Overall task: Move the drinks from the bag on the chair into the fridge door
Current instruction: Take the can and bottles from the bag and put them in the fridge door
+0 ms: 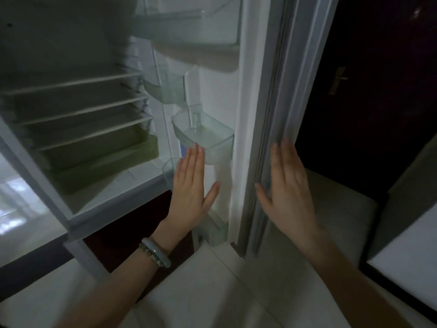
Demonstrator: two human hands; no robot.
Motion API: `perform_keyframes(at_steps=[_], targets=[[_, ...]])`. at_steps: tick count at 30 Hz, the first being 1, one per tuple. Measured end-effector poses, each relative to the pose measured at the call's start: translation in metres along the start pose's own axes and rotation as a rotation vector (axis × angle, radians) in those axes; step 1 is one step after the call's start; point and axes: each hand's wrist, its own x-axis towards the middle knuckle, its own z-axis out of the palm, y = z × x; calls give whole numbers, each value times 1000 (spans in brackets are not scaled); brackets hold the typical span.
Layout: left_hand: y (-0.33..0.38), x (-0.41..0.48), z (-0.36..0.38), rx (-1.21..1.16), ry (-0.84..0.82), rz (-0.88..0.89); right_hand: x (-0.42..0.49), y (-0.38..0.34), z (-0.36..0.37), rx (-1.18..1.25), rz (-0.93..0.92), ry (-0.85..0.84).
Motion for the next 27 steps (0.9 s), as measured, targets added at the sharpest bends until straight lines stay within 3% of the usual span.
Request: perform_keyframes(at_steps=[8,19,27], targets=[[-54,54,40,78,-53,35,48,-17,46,-63,-152,-61],[-55,119,87,23,-78,271,87,39,77,-193,-22,-29],[-32,161,129,69,-41,286,123,104,89,-175,24,-51]])
